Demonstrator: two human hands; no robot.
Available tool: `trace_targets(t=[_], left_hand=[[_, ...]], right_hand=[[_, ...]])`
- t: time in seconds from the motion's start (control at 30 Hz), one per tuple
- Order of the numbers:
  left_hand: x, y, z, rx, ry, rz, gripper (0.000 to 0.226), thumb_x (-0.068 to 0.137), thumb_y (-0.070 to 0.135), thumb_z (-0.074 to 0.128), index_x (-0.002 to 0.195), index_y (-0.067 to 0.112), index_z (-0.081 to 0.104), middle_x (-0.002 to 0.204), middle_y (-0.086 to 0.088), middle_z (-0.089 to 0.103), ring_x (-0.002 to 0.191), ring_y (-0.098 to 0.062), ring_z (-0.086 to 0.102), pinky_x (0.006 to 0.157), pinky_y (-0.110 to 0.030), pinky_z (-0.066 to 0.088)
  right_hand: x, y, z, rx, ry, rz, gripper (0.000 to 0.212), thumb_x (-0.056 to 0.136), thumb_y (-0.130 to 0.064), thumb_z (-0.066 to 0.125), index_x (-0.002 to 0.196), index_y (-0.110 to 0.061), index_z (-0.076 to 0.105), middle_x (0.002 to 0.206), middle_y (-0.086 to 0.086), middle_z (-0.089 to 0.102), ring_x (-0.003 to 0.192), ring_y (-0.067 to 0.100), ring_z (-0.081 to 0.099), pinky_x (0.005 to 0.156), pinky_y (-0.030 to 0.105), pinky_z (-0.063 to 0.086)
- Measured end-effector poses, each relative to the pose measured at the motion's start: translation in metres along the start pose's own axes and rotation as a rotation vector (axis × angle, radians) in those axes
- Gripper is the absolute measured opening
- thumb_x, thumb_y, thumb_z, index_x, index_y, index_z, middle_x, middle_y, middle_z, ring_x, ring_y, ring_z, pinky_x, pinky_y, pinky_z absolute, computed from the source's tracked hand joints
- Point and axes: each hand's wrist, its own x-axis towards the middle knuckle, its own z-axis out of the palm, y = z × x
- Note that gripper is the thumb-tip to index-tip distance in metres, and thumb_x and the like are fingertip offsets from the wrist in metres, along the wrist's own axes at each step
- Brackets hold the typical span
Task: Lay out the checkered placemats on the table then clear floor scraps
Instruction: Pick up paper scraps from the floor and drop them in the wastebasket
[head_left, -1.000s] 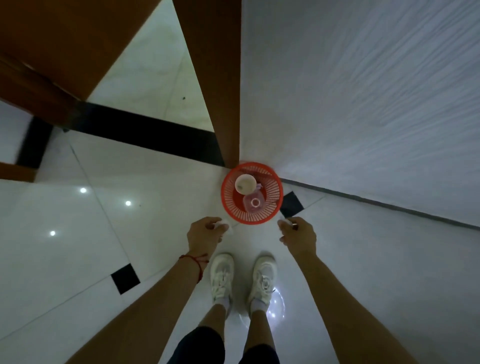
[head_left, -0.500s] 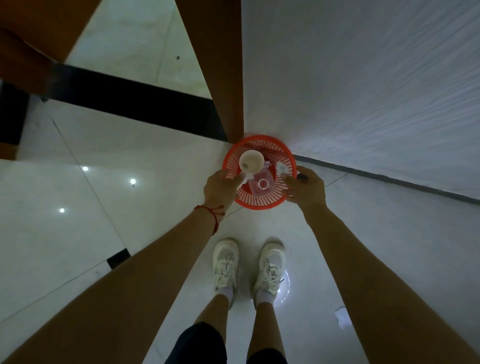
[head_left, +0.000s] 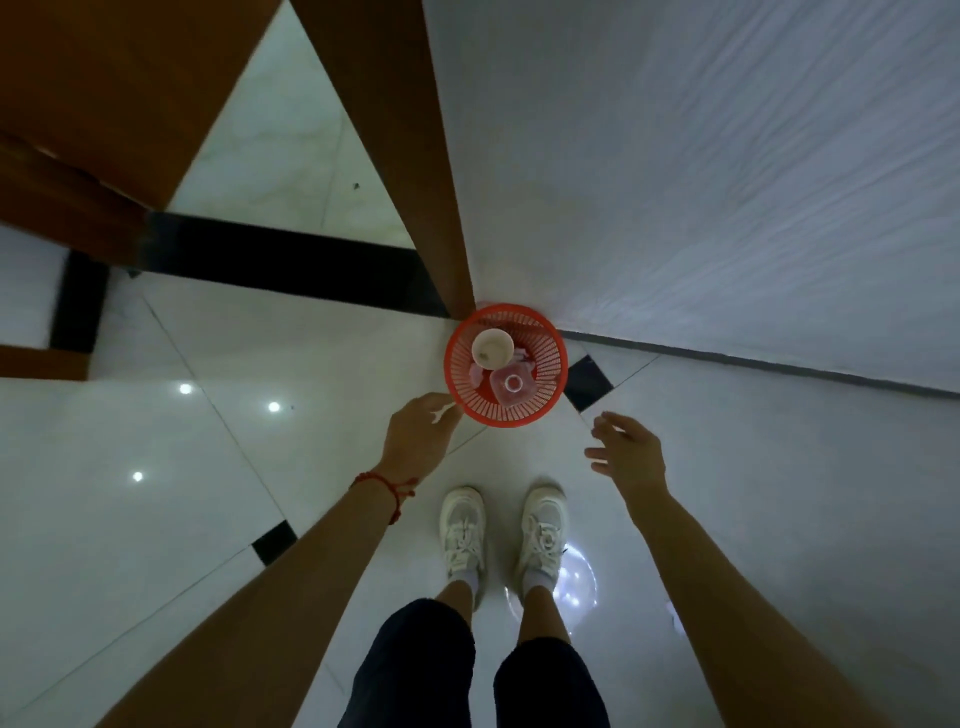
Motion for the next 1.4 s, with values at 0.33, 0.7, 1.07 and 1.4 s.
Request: trace_targets(t=[0.33, 0.7, 1.07, 1.4], left_hand=[[-0.097, 0.014, -0.058, -0.131, -0.195, -0.077, 0.034, 0.093, 0.025, 0.048, 0.118, 0.003, 0.058, 0.112, -0.013, 0.064, 0.100, -0.024, 0.057, 0.087, -0.033, 0.044], [-0.177, 0.053, -0.046, 0.200, -0.518, 0.174, 0.018, 0.094, 0.020, 0.046, 0.083, 0.015, 0.060, 0.096, -0.012, 0.062, 0.083, -0.023, 0.056, 0.066, -0.026, 0.041], [-0.272, 0.100, 0.050, 0.479, -0.775, 0.334, 0.027, 0.094, 0.020, 0.047, 0.111, 0.002, 0.057, 0.091, -0.010, 0.060, 0.092, -0.026, 0.054, 0.067, -0.026, 0.041], [-0.328, 0.099, 0.121, 0.544, -0.774, 0.327, 0.032, 0.093, 0.020, 0.049, 0.117, 0.000, 0.056, 0.103, -0.015, 0.058, 0.095, -0.027, 0.054, 0.085, -0.034, 0.041]], right_hand=[[-0.153, 0.035, -0.079, 0.094, 0.193, -0.001, 0.035, 0.093, -0.023, 0.050, 0.122, -0.004, 0.054, 0.097, 0.007, 0.061, 0.084, 0.025, 0.062, 0.081, 0.039, 0.051], [-0.324, 0.144, -0.099, 0.659, 0.592, 0.095, 0.016, 0.093, -0.018, 0.048, 0.103, -0.008, 0.056, 0.098, 0.014, 0.057, 0.075, 0.024, 0.060, 0.072, 0.035, 0.048], [-0.437, 0.275, -0.089, 1.075, 0.877, 0.240, 0.011, 0.094, -0.014, 0.048, 0.099, -0.007, 0.053, 0.087, 0.011, 0.057, 0.071, 0.027, 0.056, 0.060, 0.031, 0.044], [-0.463, 0.355, -0.106, 1.164, 0.855, 0.358, 0.014, 0.092, -0.017, 0.051, 0.096, -0.005, 0.057, 0.088, 0.013, 0.059, 0.064, 0.024, 0.057, 0.059, 0.030, 0.045]])
